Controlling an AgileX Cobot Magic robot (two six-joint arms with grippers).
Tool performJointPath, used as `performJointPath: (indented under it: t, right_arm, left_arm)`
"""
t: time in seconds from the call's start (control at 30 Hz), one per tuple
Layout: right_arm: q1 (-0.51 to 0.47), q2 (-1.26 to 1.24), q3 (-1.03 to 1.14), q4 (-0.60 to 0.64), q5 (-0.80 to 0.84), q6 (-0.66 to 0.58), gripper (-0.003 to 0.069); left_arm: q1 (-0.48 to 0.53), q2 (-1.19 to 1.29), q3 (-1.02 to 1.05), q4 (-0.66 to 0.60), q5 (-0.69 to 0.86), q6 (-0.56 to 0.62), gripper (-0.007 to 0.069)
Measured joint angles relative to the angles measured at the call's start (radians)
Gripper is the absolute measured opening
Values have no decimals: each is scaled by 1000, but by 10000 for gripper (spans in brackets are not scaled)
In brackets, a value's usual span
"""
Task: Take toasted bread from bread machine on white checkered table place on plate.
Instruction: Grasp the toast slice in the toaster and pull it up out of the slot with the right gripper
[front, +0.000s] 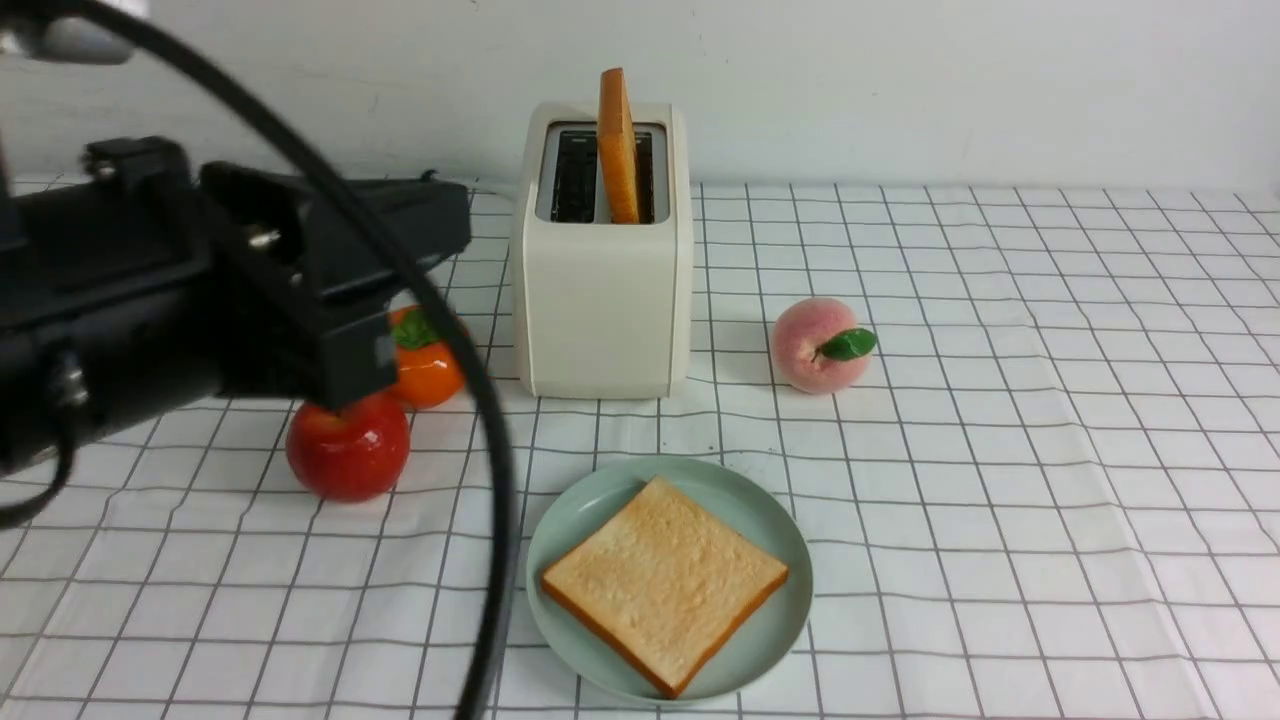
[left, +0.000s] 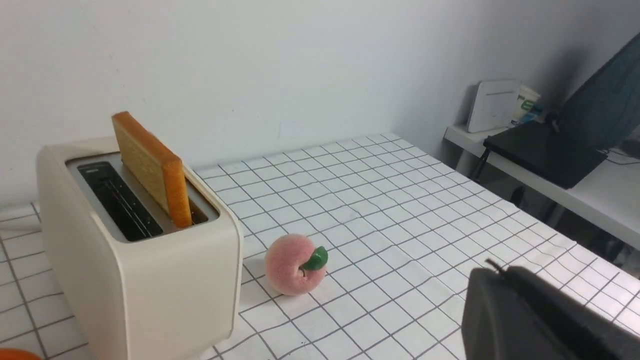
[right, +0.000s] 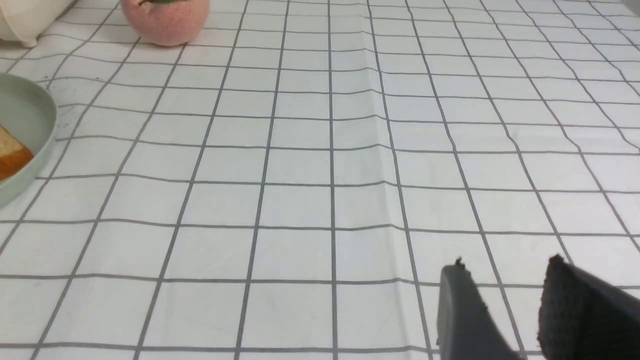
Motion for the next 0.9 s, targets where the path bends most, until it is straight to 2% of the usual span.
performJointPath:
  t: [0.27, 0.4, 0.53, 0.57, 0.67, 0.77, 0.83, 0.9]
  right_arm:
    - [0, 0, 0, 0, 0, 0, 240]
    - [0, 0, 1, 3, -20, 9, 240]
    - [0, 0, 9, 130, -108, 119, 240]
    - [0, 0, 9, 223, -177, 194, 240]
    - [0, 0, 9, 376, -284, 301, 240]
    - [0, 0, 8, 470, -343, 344, 240]
    - [0, 0, -8, 495, -327, 351, 237]
    - [4, 28, -98, 502, -186, 335, 211]
  left_arm:
    - [0, -157, 170, -1, -99, 0, -13]
    - [0, -242, 206, -63, -133, 0, -13]
    - [0, -273, 206, -95, -135, 0, -13]
    - [0, -274, 208, -105, -125, 0, -13]
    - [0, -274, 215, -110, -81, 0, -13]
    - [0, -274, 217, -110, -34, 0, -13]
    - [0, -274, 217, -110, -22, 0, -13]
    - [0, -274, 218, -109, -4, 0, -13]
